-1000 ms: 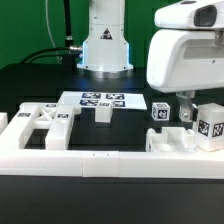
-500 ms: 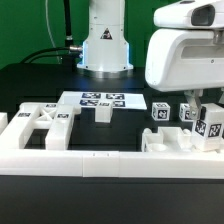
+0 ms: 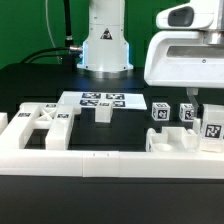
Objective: Assemble chair
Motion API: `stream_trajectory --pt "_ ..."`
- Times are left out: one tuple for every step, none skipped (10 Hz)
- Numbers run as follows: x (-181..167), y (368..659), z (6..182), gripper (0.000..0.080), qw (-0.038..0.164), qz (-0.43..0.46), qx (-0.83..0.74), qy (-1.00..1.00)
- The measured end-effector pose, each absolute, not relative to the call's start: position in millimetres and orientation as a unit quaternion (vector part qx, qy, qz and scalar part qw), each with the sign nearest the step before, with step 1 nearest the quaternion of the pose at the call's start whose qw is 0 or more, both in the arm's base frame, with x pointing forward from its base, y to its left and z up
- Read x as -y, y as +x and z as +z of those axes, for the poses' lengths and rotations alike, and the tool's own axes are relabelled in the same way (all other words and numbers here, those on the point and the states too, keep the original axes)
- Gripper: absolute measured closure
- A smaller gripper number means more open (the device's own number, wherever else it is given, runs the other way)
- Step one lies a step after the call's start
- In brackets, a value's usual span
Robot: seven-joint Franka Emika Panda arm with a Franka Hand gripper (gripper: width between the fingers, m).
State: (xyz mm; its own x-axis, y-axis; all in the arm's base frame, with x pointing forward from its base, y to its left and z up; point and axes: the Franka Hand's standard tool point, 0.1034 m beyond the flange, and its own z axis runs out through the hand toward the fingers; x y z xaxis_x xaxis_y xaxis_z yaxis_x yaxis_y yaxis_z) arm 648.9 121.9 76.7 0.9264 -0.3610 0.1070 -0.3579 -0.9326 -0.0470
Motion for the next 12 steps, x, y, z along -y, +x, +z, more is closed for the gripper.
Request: stream_trajectory --pt "-121.6 649.0 76.8 0.0508 0.015 -0.056 -0.203 -0.977" --pt "-121.1 649.0 76.6 0.0508 0.017 -0.056 -0.244 -0.968" --pt "-120.9 649.0 76.5 0.0508 0.019 -0.055 -0.276 -0.96" --pt "-120.1 648.9 76.3 0.0508 0.022 -0.054 -0.312 -0.948" --pt "-118.8 648.3 76.3 0.0508 0.035 -0.053 -0.369 -0.927" --pt "-118.6 647.6 76.0 0.0508 0.042 -0.049 -0.426 -0.902" --pt "-118.8 647.2 75.5 0.0508 0.049 -0.044 -0.476 -0.877" --pt "-119.4 646.8 75.0 0.0508 0.057 -0.038 -0.521 -0.851" --pt "-120.0 646.5 74.8 0.0508 0.064 -0.03 -0.566 -0.821" --pt "-120.1 646.5 74.8 0.0508 0.064 -0.03 -0.571 -0.818" --pt "-119.8 646.0 74.0 0.0508 0.062 -0.03 -0.549 -0.833" --pt "-120.1 644.9 73.2 0.0349 0.059 -0.028 -0.53 -0.846"
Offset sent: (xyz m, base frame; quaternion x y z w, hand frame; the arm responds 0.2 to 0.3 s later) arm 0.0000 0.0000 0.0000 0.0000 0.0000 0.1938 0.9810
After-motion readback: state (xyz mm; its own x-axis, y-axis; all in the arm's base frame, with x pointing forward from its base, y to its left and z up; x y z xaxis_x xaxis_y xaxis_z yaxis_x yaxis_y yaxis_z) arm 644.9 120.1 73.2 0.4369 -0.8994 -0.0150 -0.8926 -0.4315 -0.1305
